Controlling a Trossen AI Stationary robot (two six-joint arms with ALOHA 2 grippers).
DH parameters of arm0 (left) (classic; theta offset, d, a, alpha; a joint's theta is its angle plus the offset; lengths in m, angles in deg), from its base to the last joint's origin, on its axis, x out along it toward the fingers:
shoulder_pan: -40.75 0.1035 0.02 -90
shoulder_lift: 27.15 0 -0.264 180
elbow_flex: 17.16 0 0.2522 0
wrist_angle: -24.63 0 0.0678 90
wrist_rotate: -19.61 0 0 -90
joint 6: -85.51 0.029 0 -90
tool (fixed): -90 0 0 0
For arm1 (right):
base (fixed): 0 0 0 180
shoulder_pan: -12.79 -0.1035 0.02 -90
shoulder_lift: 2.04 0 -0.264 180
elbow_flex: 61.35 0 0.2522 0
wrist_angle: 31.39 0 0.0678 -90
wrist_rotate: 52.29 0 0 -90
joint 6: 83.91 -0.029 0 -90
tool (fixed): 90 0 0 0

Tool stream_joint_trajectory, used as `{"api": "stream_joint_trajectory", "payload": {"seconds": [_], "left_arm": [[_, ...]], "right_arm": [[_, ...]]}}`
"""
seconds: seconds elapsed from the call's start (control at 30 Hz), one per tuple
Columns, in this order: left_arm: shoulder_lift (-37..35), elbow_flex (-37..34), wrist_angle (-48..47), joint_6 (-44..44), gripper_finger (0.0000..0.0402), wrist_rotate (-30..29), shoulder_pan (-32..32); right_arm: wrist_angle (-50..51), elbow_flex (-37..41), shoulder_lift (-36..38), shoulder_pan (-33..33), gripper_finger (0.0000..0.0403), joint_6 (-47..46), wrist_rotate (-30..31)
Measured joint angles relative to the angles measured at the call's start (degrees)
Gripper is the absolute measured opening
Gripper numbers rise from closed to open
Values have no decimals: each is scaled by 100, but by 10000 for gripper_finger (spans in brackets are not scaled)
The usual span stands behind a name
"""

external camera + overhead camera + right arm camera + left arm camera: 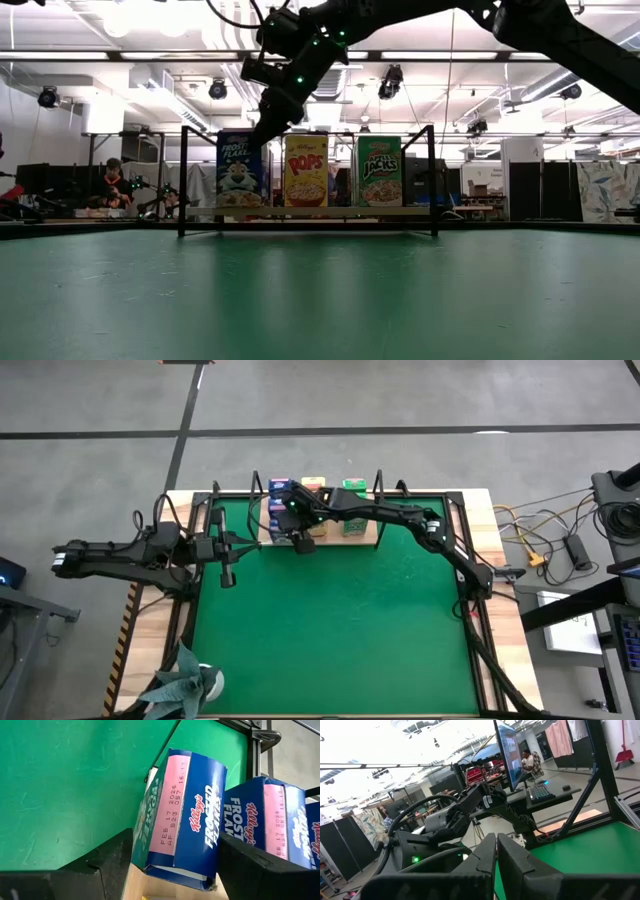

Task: Stack cereal on shelf
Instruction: Put the blue cereal box on the shelf aligned with the other blue cereal boxes

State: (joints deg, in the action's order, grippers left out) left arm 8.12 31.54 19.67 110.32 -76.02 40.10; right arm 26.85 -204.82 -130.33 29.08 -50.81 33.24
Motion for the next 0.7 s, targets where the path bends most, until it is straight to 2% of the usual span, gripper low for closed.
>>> {"api": "stream_joint_trajectory", "payload": {"seconds": [0.7], "left_arm": [[0, 0, -45, 1, 0, -2, -2]], "right_arm": [[-322, 2, 11, 37, 234, 131, 262]]}}
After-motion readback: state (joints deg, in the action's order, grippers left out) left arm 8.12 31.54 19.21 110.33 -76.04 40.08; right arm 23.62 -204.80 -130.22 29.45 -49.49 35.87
